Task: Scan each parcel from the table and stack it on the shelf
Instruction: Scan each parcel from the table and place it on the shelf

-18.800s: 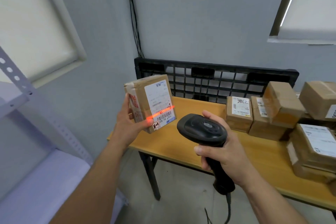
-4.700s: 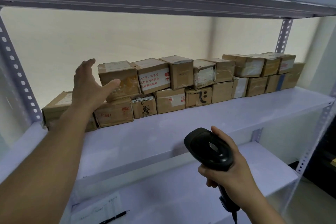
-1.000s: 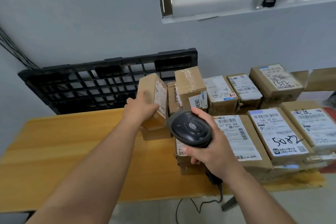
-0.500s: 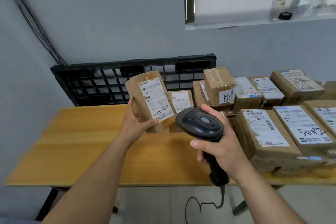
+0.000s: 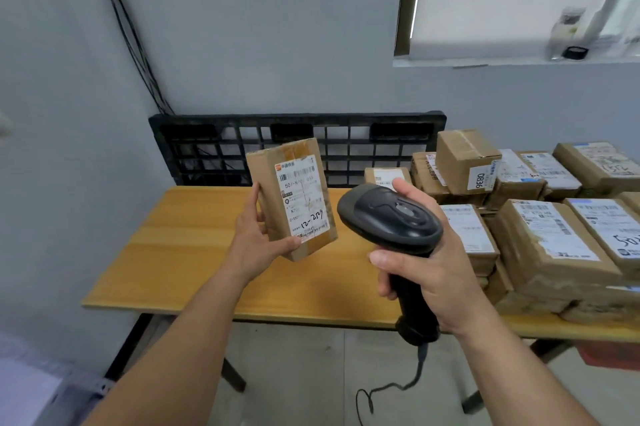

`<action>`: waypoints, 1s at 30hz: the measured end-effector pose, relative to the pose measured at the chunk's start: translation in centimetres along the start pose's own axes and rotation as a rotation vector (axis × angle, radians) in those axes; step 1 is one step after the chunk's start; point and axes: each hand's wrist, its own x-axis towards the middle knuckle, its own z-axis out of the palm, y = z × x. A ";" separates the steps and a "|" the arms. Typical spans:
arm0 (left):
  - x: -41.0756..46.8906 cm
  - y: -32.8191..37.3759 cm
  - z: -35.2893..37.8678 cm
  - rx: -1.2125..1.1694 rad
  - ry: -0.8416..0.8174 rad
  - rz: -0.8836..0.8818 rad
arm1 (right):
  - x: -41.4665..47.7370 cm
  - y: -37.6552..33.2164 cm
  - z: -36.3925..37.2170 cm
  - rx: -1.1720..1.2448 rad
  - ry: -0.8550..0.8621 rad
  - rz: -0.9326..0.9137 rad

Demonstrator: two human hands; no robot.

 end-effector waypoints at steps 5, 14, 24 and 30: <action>-1.0 -1.5 -1.4 0.016 0.001 0.001 | -0.8 -0.1 2.3 -0.036 -0.007 -0.005; -2.5 -2.3 -2.8 0.020 0.022 0.019 | -2.2 0.1 3.9 -0.018 -0.013 0.030; -7.2 -1.7 -4.0 0.041 0.111 -0.027 | -4.7 -1.0 4.2 -0.031 -0.110 0.047; -13.1 -1.1 -4.1 0.070 0.197 -0.082 | -8.4 -2.1 3.8 -0.013 -0.190 0.054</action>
